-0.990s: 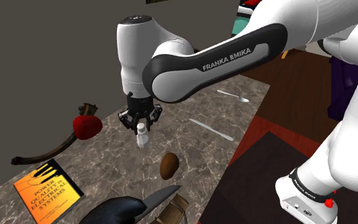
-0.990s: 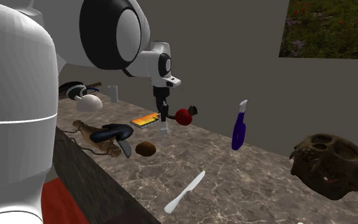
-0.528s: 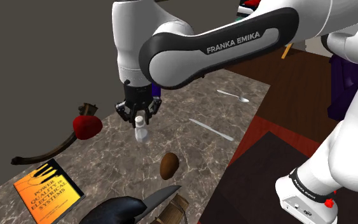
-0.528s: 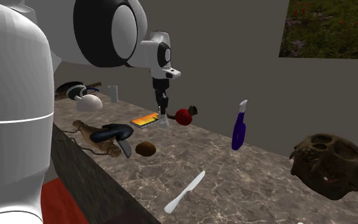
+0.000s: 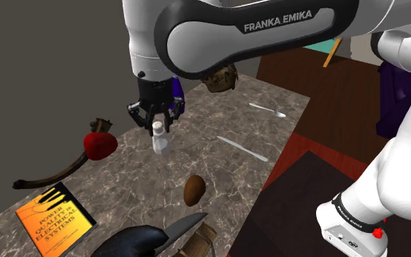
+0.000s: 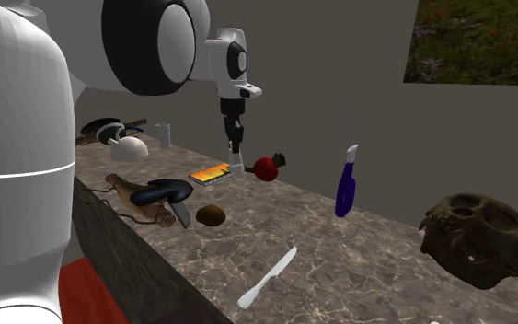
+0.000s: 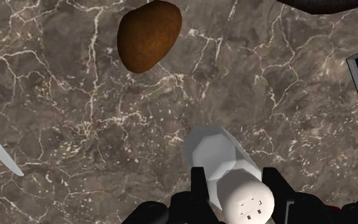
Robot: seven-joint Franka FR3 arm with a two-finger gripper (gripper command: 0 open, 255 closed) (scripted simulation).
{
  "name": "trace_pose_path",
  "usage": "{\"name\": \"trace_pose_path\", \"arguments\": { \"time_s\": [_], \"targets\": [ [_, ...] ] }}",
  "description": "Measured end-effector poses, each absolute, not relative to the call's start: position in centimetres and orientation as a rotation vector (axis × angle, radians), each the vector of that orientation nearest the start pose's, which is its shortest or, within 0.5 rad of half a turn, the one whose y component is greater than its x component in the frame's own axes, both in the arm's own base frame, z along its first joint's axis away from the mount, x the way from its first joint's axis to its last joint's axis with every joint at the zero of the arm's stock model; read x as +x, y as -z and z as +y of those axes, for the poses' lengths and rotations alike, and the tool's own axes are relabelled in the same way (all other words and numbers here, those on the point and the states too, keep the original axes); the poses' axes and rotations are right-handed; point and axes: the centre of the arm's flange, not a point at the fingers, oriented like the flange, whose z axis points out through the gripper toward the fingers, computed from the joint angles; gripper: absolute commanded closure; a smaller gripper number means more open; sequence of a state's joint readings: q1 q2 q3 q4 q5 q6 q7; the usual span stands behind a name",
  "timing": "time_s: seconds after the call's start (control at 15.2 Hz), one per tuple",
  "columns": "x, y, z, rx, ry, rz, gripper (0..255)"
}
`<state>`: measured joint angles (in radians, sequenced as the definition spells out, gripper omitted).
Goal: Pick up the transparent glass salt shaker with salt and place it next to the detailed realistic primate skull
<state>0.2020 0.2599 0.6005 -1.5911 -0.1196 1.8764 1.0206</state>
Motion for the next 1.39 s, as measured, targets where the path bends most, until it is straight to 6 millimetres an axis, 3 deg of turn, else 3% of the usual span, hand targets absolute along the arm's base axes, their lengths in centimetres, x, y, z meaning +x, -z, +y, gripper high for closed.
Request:
{"name": "trace_pose_path", "arguments": {
  "time_s": [1.39],
  "targets": [
    [47.3, -62.0, 42.6, -3.05, 0.031, 0.317, 255]
  ]
}}
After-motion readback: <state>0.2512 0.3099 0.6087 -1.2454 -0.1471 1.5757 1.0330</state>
